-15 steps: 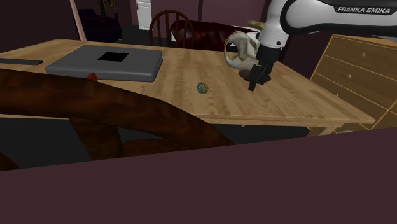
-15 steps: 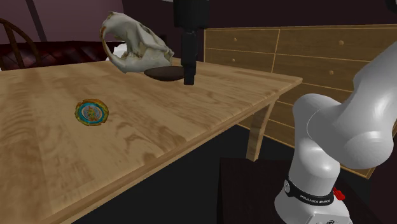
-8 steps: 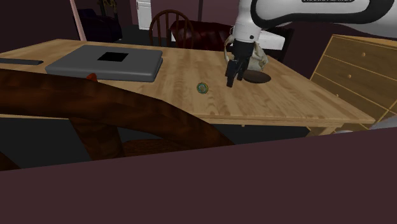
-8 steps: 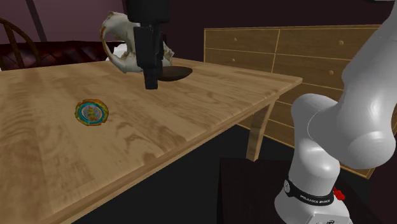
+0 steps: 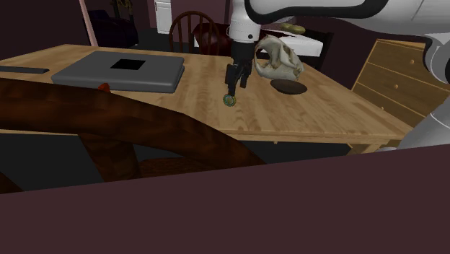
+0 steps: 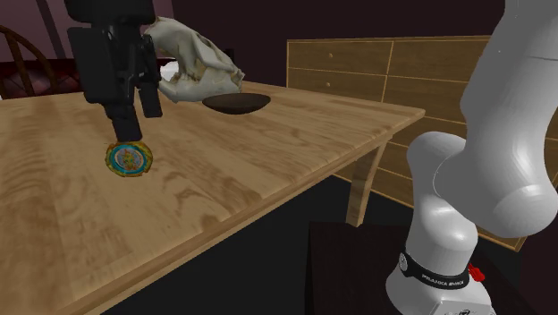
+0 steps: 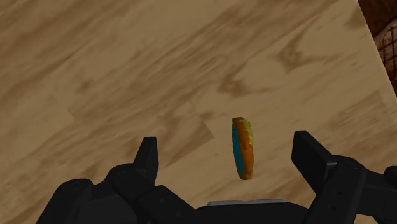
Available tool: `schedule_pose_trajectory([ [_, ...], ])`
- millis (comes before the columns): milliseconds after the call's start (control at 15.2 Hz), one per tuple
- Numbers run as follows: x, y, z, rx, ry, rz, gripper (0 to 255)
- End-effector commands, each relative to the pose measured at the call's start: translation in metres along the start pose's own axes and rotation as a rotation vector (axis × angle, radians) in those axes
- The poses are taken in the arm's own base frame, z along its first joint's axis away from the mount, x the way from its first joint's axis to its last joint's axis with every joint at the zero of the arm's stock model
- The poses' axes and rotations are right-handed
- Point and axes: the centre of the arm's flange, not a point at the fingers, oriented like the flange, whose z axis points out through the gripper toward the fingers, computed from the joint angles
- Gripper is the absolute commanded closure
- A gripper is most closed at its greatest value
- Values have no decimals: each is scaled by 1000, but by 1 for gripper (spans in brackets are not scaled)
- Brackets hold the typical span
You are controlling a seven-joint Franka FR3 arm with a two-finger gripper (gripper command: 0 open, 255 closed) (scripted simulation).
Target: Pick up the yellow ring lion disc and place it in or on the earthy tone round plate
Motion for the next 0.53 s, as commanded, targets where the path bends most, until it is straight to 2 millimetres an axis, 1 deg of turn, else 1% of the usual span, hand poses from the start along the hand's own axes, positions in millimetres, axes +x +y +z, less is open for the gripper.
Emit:
schedule_pose_trajectory([
  [0,22,-18,-4,2,-6,-32,0],
  [66,23,-18,-4,2,-6,-33,0],
  [462,22,-18,28,2,-6,-33,0],
])
